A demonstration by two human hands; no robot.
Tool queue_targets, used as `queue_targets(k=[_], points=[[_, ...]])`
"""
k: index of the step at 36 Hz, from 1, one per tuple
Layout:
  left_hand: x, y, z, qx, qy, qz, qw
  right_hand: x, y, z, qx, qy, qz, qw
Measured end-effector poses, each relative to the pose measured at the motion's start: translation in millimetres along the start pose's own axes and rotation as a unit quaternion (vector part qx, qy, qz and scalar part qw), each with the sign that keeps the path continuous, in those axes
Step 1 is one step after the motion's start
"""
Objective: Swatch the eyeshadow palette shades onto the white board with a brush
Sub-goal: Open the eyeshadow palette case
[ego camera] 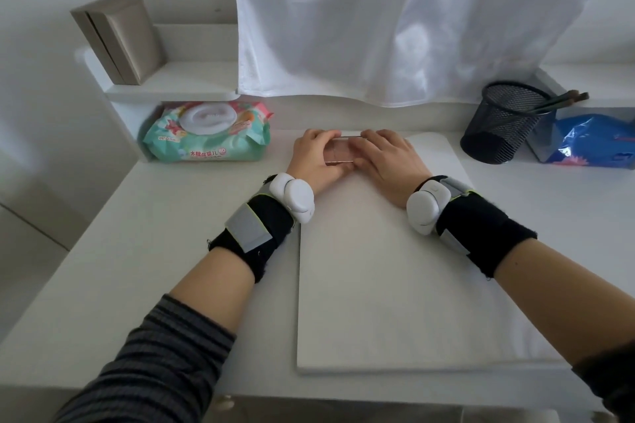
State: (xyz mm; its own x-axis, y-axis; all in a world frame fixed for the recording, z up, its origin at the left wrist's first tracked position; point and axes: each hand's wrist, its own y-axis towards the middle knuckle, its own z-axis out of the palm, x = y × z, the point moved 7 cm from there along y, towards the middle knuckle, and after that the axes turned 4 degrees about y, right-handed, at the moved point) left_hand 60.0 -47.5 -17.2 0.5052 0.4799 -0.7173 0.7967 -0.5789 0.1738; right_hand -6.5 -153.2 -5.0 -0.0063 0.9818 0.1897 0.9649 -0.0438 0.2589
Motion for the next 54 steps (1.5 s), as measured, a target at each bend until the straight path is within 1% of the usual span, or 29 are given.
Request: queue_targets(k=[5,8,12,18,20,22,26,29,32,36,39,42,46,48,52,54], points=[[0.2,-1.0,0.4,0.009,-0.001,-0.005,1.0,-2.1,3.2,-3.6,-0.014,-0.002,-0.011,1.0],[-1.8,-3.6,-2.5,-0.007,-0.027,-0.007,1.0,-2.4,1.8,-4.7,-0.024,0.007,-0.007,1.0],[3.5,-3.1,-3.6,-0.006,-0.074,-0.02,0.997,-3.9,1.6,-6.1,-0.037,0.015,-0.001,0.999],[6.7,0.1,-5.9,-0.025,-0.12,-0.021,0.992,-3.9,-2.7,-24.5,-0.144,0.029,-0.001,0.989],[5.5,-1.4,-6.2,-0.02,-0.127,-0.028,0.991,-4.2,-0.6,-29.2,-0.159,0.025,0.002,0.987],[3.6,-2.0,-6.8,-0.02,-0.127,-0.034,0.991,-7.9,6.2,-31.9,-0.133,0.054,0.023,0.989],[1.4,-0.6,-8.6,-0.018,-0.105,-0.034,0.994,-18.0,25.8,-38.6,-0.028,0.149,0.088,0.985],[2.1,-2.0,-7.5,-0.021,-0.083,-0.036,0.996,-20.0,40.1,-43.2,0.044,0.214,0.09,0.972],[7.6,-1.3,-3.8,-0.012,-0.079,-0.051,0.995,-24.0,48.8,-40.1,0.081,0.237,0.1,0.963],[9.9,0.0,-4.9,-0.021,-0.057,-0.052,0.997,-26.8,53.4,-36.8,0.092,0.23,0.1,0.964],[7.0,-0.2,-4.6,-0.014,-0.015,-0.044,0.999,-27.9,51.6,-37.6,0.1,0.231,0.098,0.963],[1.0,1.9,-5.2,0.025,0.038,-0.034,0.998,-32.5,47.8,-38.1,0.096,0.234,0.095,0.963],[2.4,7.4,-3.7,0.103,0.018,-0.049,0.993,-40.4,40.3,-46.5,0.073,0.223,0.085,0.968],[6.7,8.4,-3.0,0.125,0.018,-0.064,0.99,-44.4,37.3,-52.1,0.069,0.222,0.082,0.969],[8.6,11.1,-8.1,0.093,0.016,-0.056,0.994,-52.7,29.4,-59.9,0.072,0.217,0.085,0.97],[5.3,9.9,-10.1,0.09,0.027,-0.049,0.994,-54.0,25.5,-59.9,0.078,0.214,0.086,0.97]])
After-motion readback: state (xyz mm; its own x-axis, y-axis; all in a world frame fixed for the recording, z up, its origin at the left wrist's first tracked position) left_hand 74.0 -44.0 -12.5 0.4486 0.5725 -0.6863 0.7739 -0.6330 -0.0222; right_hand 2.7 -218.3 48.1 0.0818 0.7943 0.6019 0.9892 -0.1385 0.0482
